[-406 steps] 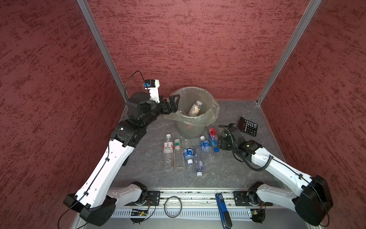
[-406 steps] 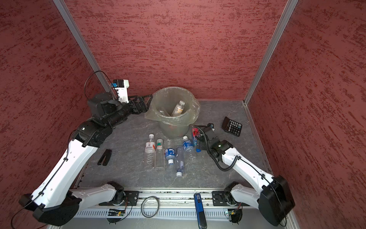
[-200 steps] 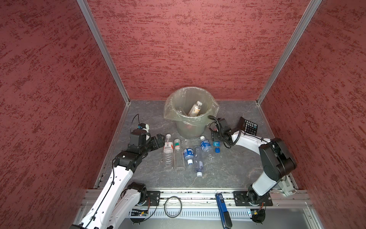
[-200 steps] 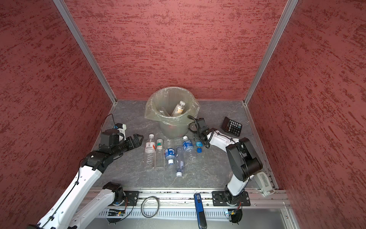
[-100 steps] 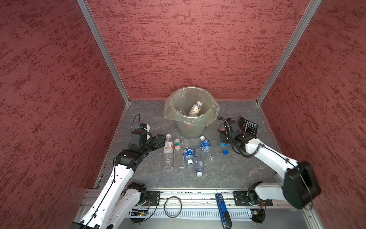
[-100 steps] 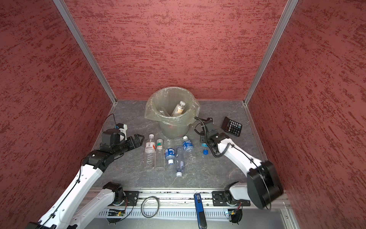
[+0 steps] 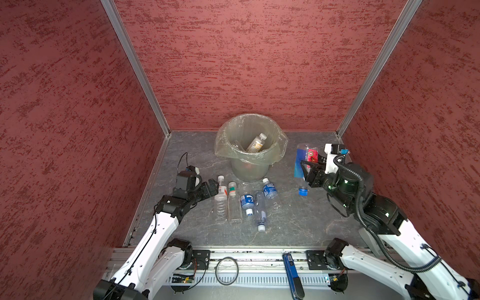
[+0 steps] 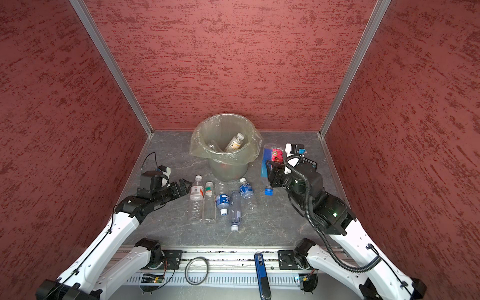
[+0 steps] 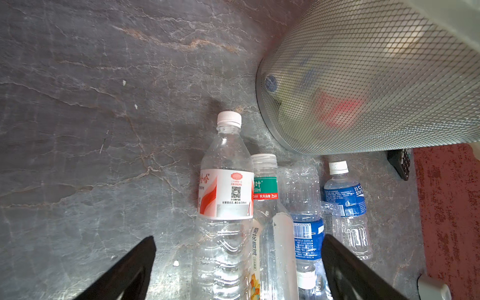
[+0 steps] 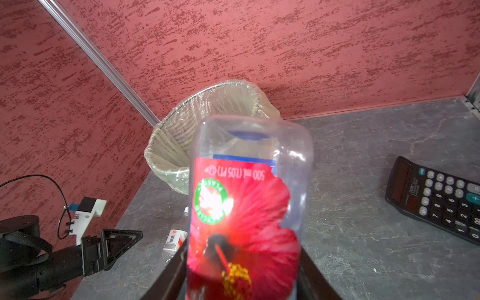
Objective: Throw the plastic bottles in the bin
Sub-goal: Pick up the plastic bottle from the center of the table, then throw the plastic bottle into the trash bin.
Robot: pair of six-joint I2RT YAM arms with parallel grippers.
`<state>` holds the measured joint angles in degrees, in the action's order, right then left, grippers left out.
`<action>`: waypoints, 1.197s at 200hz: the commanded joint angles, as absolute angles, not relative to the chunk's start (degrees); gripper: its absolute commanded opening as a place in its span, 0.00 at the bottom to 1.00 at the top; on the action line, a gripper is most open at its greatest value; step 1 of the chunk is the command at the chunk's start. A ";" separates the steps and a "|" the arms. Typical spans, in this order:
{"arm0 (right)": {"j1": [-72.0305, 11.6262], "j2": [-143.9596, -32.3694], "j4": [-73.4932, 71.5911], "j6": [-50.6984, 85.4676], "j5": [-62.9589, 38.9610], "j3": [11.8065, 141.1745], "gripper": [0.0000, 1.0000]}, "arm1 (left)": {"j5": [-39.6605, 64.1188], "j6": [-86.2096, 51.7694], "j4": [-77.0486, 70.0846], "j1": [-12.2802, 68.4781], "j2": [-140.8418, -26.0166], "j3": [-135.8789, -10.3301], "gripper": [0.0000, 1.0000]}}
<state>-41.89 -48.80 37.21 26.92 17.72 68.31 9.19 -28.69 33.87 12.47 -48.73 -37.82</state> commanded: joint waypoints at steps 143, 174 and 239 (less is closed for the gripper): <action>-42.43 -75.35 31.45 19.15 27.66 93.09 0.99 | 9.89 -28.43 35.90 11.58 -43.25 -36.96 0.99; -42.45 -66.48 34.43 21.70 29.07 86.61 0.99 | 8.76 -28.06 34.68 13.54 -45.71 -36.52 0.99; -42.36 -58.25 42.22 28.50 30.09 67.26 0.88 | 3.24 -28.83 33.92 20.68 -54.60 -39.86 1.00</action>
